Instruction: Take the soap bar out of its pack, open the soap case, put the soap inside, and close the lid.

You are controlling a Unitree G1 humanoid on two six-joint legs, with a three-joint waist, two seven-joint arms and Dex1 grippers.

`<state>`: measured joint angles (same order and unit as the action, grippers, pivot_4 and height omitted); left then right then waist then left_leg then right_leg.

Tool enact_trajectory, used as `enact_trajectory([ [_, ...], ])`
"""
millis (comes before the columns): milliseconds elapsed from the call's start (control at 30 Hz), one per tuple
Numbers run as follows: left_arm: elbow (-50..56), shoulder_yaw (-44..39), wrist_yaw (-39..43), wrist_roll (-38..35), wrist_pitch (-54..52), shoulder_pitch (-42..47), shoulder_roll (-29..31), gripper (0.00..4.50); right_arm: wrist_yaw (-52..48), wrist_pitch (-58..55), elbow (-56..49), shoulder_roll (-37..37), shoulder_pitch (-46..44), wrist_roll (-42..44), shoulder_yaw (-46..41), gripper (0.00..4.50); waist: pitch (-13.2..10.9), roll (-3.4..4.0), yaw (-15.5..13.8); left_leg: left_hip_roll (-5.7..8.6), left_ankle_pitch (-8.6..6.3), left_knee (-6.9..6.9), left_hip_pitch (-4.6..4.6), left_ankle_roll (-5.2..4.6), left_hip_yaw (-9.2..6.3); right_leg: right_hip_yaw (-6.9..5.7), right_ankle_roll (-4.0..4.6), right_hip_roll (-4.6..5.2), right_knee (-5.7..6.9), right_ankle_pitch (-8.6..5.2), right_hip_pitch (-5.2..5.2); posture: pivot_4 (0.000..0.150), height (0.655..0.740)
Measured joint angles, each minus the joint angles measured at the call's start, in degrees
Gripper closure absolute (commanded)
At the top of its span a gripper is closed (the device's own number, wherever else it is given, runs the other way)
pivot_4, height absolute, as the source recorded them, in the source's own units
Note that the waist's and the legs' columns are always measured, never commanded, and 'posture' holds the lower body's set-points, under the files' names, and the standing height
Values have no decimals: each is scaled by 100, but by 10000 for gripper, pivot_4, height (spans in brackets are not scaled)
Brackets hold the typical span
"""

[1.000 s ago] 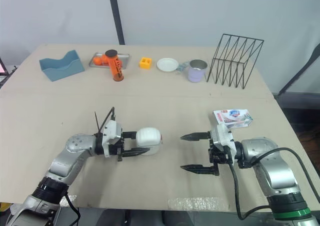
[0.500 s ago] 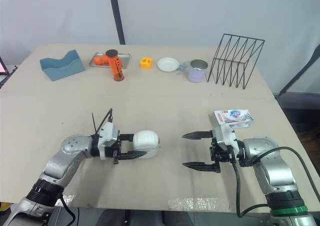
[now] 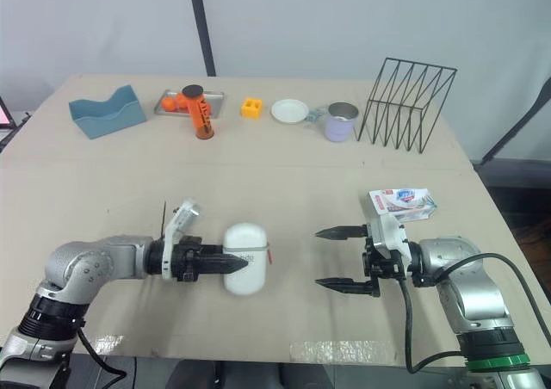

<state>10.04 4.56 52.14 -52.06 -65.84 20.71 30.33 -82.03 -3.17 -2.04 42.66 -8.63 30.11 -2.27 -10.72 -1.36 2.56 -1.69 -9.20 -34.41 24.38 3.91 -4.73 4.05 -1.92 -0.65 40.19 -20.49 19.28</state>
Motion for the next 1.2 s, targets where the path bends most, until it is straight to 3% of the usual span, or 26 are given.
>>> enact_trajectory([
  [233,-505,-326,-1087,-293,-1408,366,-517,24813,99,4,-6,-55,1,-55,5,955,0,0,-9,2,1,-3,-1,2,-1,-1,0,1,0,1,-2,1500,7400],
  [567,-685,-361,-1230,-289,-1552,482,-570,24813,114,7,-6,-104,6,-115,5,955,3,0,-6,2,4,-2,-7,7,1,2,1,0,0,6,-9,1500,7400],
  [633,-685,-296,-1165,-279,-1492,485,-518,13192,114,7,-6,-108,13,-117,5,0,3,0,-6,2,3,-2,-7,7,1,2,2,0,0,6,-9,1500,7400],
  [767,-732,-177,-1132,-78,-1368,480,-445,648,113,11,-7,-114,50,-129,8,0,4,0,-5,1,3,-2,-7,8,0,2,3,0,0,7,-9,1500,7400],
  [1033,-722,32,-893,30,-1048,546,-305,648,102,62,-7,-128,48,-194,13,0,8,5,-1,1,9,-4,-29,16,1,5,-3,-1,0,9,-28,1500,7400],
  [1200,-555,252,-594,246,-630,540,147,648,92,66,6,-134,9,-229,46,0,7,5,11,-4,8,0,-26,14,3,8,-3,-5,-1,9,-21,1500,7400],
])
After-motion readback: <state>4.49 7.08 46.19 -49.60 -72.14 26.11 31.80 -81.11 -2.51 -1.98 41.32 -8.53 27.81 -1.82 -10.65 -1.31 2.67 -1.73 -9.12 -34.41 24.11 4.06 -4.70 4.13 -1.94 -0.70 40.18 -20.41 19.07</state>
